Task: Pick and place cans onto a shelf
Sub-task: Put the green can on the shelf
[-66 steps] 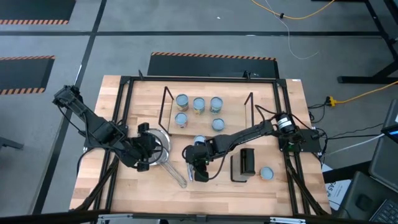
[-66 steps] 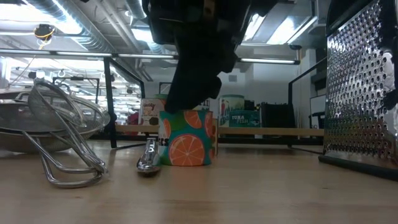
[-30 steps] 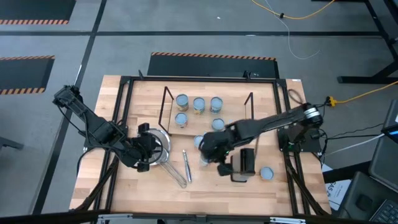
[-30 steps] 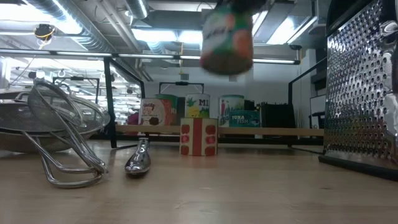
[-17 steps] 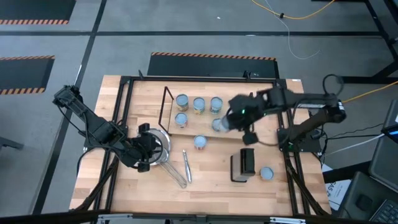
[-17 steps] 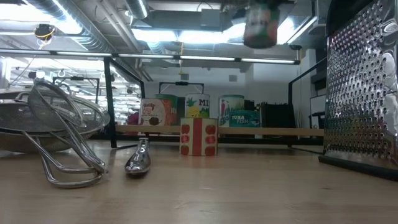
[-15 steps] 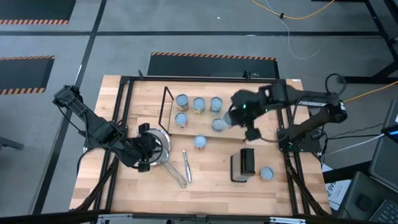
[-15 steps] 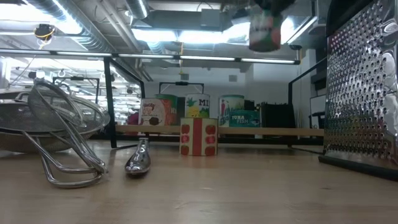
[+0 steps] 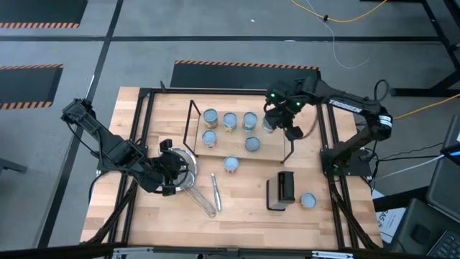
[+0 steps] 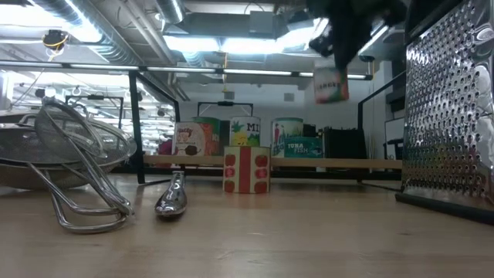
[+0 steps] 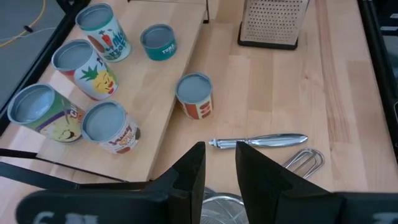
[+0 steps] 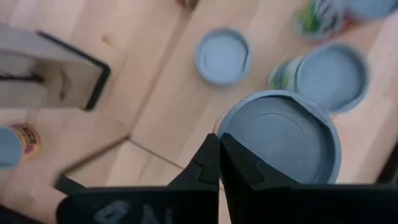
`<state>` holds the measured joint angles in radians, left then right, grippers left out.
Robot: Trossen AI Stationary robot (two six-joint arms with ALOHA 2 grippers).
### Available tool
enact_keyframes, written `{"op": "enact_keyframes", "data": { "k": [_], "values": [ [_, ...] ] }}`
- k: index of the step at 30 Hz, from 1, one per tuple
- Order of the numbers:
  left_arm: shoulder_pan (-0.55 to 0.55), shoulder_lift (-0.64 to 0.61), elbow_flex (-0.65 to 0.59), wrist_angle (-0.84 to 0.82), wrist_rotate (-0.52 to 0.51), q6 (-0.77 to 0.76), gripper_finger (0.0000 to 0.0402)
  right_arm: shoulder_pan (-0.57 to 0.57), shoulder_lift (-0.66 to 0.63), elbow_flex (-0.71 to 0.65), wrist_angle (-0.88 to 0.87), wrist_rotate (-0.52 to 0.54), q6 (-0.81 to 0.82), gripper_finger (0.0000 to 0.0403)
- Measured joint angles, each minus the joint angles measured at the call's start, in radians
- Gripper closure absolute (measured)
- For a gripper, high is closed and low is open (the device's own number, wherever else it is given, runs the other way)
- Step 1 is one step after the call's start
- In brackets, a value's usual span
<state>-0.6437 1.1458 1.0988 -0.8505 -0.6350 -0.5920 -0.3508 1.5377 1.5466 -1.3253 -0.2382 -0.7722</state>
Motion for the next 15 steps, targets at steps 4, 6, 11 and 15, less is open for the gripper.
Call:
{"op": "enact_keyframes", "data": {
  "k": [4, 6, 11, 15],
  "values": [
    [0.0, 0.0, 0.0, 0.0, 0.0, 0.0, 0.032, -0.043, 0.02, -0.088, 0.041, 0.0, -0.066, 0.0398],
    [0.0, 0.0, 0.0, 0.0, 0.0, 0.0, 0.032, -0.059, 0.026, -0.135, 0.088, 0.0, -0.098, 0.0398],
    [0.0, 0.0, 0.0, 0.0, 0.0, -0.001, 0.032, -0.091, 0.028, -0.233, 0.222, 0.001, -0.104, 0.0398],
    [0.0, 0.0, 0.0, 0.0, 0.0, -0.001, 0.032, -0.107, 0.028, -0.285, 0.259, 0.0, -0.105, 0.0398]
  ]
}}
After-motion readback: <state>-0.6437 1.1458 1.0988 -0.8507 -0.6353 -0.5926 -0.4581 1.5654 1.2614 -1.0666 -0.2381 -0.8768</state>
